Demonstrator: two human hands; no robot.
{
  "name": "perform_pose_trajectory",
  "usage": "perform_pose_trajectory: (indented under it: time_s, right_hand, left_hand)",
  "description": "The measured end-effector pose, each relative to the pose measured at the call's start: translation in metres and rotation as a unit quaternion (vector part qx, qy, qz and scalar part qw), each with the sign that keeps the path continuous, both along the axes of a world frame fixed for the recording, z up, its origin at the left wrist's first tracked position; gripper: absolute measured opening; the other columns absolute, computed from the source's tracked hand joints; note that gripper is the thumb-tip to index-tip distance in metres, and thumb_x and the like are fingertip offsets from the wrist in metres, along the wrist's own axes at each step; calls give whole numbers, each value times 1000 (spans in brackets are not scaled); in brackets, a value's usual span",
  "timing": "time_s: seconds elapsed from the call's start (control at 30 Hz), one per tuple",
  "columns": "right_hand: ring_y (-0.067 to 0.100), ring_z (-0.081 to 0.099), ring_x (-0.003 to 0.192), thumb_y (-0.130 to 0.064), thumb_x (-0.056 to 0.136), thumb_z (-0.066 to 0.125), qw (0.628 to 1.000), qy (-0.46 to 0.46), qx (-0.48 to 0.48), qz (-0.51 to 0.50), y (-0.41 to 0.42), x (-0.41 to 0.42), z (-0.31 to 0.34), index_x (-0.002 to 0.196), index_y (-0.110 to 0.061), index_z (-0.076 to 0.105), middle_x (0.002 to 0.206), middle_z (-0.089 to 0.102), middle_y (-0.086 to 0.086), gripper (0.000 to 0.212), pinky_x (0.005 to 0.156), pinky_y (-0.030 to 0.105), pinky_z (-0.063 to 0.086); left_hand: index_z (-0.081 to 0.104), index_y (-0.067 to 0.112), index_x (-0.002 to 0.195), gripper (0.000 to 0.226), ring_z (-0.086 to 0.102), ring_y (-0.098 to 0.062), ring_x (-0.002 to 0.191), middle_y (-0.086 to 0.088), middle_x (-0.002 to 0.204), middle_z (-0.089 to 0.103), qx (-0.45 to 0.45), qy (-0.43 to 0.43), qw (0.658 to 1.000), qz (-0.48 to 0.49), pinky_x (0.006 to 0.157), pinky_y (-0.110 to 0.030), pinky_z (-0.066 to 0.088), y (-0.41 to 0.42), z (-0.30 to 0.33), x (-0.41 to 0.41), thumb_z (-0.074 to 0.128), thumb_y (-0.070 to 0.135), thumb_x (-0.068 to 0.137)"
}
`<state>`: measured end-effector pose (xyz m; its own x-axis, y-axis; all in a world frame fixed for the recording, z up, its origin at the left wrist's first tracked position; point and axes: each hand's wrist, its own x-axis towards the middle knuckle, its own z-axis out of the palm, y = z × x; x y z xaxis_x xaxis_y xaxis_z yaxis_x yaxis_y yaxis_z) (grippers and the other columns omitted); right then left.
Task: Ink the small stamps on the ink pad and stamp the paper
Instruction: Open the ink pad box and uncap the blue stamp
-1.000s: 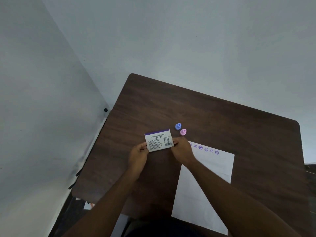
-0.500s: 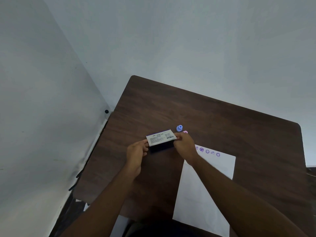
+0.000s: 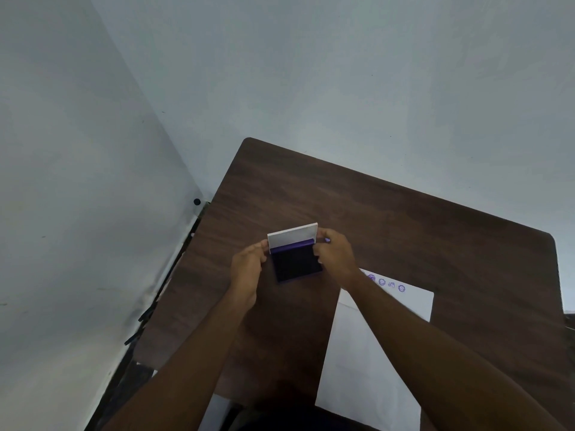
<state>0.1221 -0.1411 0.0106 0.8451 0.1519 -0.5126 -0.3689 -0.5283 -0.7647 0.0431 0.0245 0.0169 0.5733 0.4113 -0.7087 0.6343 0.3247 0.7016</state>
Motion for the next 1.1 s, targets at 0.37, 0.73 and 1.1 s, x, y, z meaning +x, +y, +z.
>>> perform_pose_trajectory:
  time_s: [0.37, 0.73, 1.1]
  right_hand:
    - [19, 58, 106, -13, 84, 61, 993, -51, -95, 38, 29, 18, -6, 121, -11, 57, 119, 62, 6, 37, 89, 40, 53]
    - [23, 56, 111, -13, 83, 61, 989, -44, -140, 33, 40, 22, -24, 121, -10, 55, 121, 61, 9, 39, 92, 41, 51]
    - [20, 52, 115, -12, 89, 56, 960, -191, -170, 117, 26, 24, -11, 121, -13, 60, 122, 62, 6, 33, 98, 31, 42]
  left_hand:
    - [65, 31, 108, 43, 62, 16, 75, 28, 82, 69, 41, -59, 997, -38, 54, -5, 47, 1, -5, 10, 46, -1, 86]
    - [59, 26, 125, 42, 62, 3, 92, 20, 99, 65, 42, -43, 996, -61, 68, -18, 49, 3, -19, 17, 54, 8, 88]
    - [59, 23, 123, 31, 57, -9, 109, 14, 110, 61, 140, -56, 986, -68, 89, -35, 56, -2, -23, 17, 51, 11, 95]
